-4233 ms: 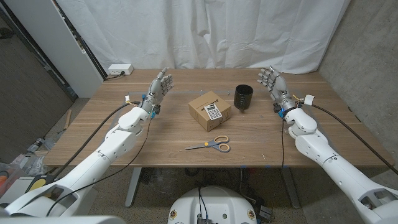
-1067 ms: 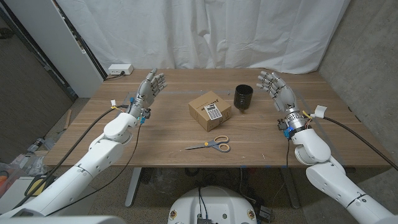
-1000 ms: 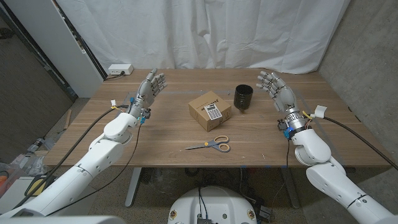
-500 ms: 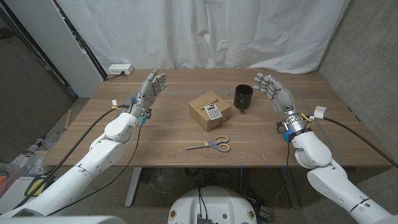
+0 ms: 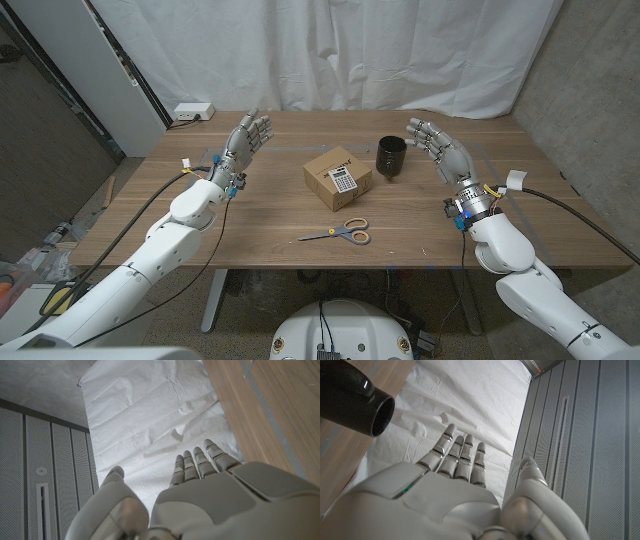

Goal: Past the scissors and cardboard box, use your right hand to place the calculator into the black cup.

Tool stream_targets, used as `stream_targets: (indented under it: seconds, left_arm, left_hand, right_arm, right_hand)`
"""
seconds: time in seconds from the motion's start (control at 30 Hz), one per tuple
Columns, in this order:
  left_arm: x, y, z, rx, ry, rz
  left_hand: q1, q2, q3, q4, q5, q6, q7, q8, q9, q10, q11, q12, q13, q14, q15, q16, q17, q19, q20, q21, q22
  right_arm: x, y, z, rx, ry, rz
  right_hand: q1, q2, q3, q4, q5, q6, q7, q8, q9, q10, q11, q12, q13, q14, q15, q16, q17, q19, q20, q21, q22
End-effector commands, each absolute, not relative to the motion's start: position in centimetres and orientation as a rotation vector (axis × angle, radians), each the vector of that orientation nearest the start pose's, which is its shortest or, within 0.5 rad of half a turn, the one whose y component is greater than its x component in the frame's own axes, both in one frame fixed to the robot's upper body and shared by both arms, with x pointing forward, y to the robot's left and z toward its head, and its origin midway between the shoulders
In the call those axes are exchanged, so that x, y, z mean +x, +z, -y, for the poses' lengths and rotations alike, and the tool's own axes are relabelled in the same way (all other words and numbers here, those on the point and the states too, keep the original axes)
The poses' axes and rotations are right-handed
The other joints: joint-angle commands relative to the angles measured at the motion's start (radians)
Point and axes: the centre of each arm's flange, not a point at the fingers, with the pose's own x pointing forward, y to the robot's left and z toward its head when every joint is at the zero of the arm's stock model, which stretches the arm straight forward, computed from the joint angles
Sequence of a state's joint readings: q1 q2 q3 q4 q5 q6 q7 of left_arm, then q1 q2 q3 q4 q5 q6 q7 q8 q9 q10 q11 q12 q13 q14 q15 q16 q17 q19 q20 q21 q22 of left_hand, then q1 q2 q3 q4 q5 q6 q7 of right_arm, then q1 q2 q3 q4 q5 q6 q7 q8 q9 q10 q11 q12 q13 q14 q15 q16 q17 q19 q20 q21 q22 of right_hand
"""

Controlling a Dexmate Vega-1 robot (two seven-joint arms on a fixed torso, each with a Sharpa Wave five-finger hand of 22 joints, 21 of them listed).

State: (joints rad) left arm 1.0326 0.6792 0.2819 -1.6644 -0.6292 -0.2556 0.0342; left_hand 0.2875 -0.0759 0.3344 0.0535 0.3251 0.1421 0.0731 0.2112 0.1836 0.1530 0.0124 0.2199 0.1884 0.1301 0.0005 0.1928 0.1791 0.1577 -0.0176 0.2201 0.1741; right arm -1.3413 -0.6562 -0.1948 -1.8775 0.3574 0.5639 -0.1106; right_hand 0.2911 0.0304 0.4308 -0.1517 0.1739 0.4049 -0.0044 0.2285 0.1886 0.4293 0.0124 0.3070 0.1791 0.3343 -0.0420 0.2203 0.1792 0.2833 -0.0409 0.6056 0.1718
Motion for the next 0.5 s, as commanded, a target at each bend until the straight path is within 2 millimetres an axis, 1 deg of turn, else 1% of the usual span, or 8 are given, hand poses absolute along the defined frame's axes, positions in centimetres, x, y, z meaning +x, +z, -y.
stream_targets:
  seconds: [0.03, 0.07, 0.1, 0.13, 0.2, 0.3, 0.43, 0.5]
  left_arm:
    - [57.6, 0.0, -28.8, 0.076, -0.249, 0.696]
    - [57.6, 0.0, -28.8, 0.077, -0.248, 0.697]
    - [57.6, 0.0, -28.7, 0.077, -0.246, 0.699]
    - [57.5, -0.1, -28.7, 0.073, -0.245, 0.699]
    - [57.4, -0.2, -28.6, 0.063, -0.243, 0.699]
    - [57.4, -0.1, -28.2, 0.076, -0.256, 0.695]
    - [57.2, 0.1, -27.8, 0.089, -0.261, 0.703]
    - [57.0, 0.2, -27.8, 0.086, -0.256, 0.712]
  left_hand:
    - [0.015, -0.002, -0.004, -0.005, 0.003, 0.008, -0.003, 0.003, 0.005, 0.01, -0.006, -0.003, 0.002, 0.007, 0.003, 0.006, 0.003, 0.01, -0.001, -0.004, 0.004]
    - [0.015, -0.002, -0.005, -0.005, 0.003, 0.008, -0.002, 0.002, 0.005, 0.01, -0.005, -0.004, 0.002, 0.007, 0.003, 0.006, 0.003, 0.01, -0.001, -0.005, 0.004]
    - [0.015, -0.002, -0.005, -0.005, 0.003, 0.008, -0.003, 0.002, 0.005, 0.01, -0.005, -0.004, 0.002, 0.008, 0.003, 0.006, 0.003, 0.01, 0.0, -0.005, 0.004]
    - [0.015, -0.002, -0.005, -0.005, 0.003, 0.009, -0.003, 0.002, 0.005, 0.01, -0.005, -0.004, 0.002, 0.008, 0.003, 0.005, 0.003, 0.01, -0.002, -0.005, 0.004]
    - [0.016, -0.001, -0.005, -0.005, 0.003, 0.009, -0.004, 0.002, 0.005, 0.011, -0.002, -0.004, 0.002, 0.008, 0.003, 0.005, 0.003, 0.01, -0.001, -0.005, 0.004]
    - [0.016, -0.001, -0.006, -0.005, 0.003, 0.011, -0.004, 0.002, 0.005, 0.012, -0.002, -0.005, 0.002, 0.008, 0.002, 0.005, 0.004, 0.011, -0.001, -0.006, 0.004]
    - [0.017, -0.001, -0.006, -0.005, 0.002, 0.011, -0.004, 0.002, 0.005, 0.011, -0.002, -0.005, 0.002, 0.008, 0.002, 0.004, 0.004, 0.011, -0.001, -0.006, 0.004]
    - [0.017, 0.0, -0.006, -0.005, 0.002, 0.011, -0.004, 0.002, 0.005, 0.011, -0.003, -0.006, 0.002, 0.009, 0.002, 0.004, 0.004, 0.011, -0.001, -0.006, 0.004]
  right_arm:
    - [46.3, -4.8, 25.8, -0.248, 0.22, 1.01]
    - [46.2, -4.8, 25.9, -0.263, 0.215, 1.014]
    - [46.2, -4.9, 25.9, -0.273, 0.206, 1.015]
    - [46.1, -5.0, 26.0, -0.281, 0.199, 1.016]
    - [45.8, -5.0, 26.1, -0.288, 0.19, 1.019]
    - [45.3, -5.0, 26.4, -0.313, 0.167, 1.032]
    - [45.0, -5.3, 26.5, -0.328, 0.155, 1.035]
    - [44.9, -5.4, 26.6, -0.342, 0.149, 1.042]
  right_hand:
    - [0.019, -0.004, 0.008, -0.003, 0.008, 0.009, -0.015, -0.007, 0.004, 0.018, -0.022, -0.004, 0.005, 0.024, -0.012, -0.002, 0.002, 0.019, -0.03, -0.007, 0.003]
    - [0.021, -0.004, 0.009, -0.002, 0.009, 0.013, -0.019, -0.008, 0.004, 0.027, -0.035, -0.004, 0.005, 0.035, -0.018, -0.001, 0.002, 0.024, -0.03, -0.009, 0.003]
    - [0.025, -0.001, 0.012, -0.001, 0.01, 0.018, -0.028, -0.007, 0.004, 0.029, -0.053, -0.005, 0.005, 0.038, -0.016, -0.002, 0.003, 0.03, -0.03, -0.01, 0.004]
    - [0.027, 0.001, 0.014, -0.001, 0.011, 0.021, -0.032, -0.007, 0.004, 0.032, -0.063, -0.006, 0.005, 0.044, -0.015, -0.001, 0.003, 0.034, -0.032, -0.011, 0.004]
    - [0.03, 0.0, 0.015, -0.001, 0.011, 0.026, -0.043, -0.007, 0.004, 0.038, -0.075, -0.006, 0.005, 0.049, -0.021, -0.002, 0.003, 0.04, -0.036, -0.012, 0.004]
    - [0.033, -0.002, 0.016, -0.003, 0.011, 0.032, -0.05, -0.006, 0.004, 0.042, -0.078, -0.007, 0.005, 0.056, -0.025, -0.002, 0.003, 0.047, -0.038, -0.013, 0.004]
    - [0.041, -0.011, 0.016, -0.007, 0.011, 0.046, -0.063, -0.004, 0.003, 0.059, -0.093, -0.005, 0.004, 0.069, -0.029, -0.002, 0.002, 0.054, -0.04, -0.017, 0.004]
    - [0.043, -0.014, 0.016, -0.008, 0.012, 0.049, -0.065, -0.004, 0.003, 0.062, -0.095, -0.005, 0.004, 0.071, -0.03, -0.003, 0.001, 0.056, -0.04, -0.018, 0.004]
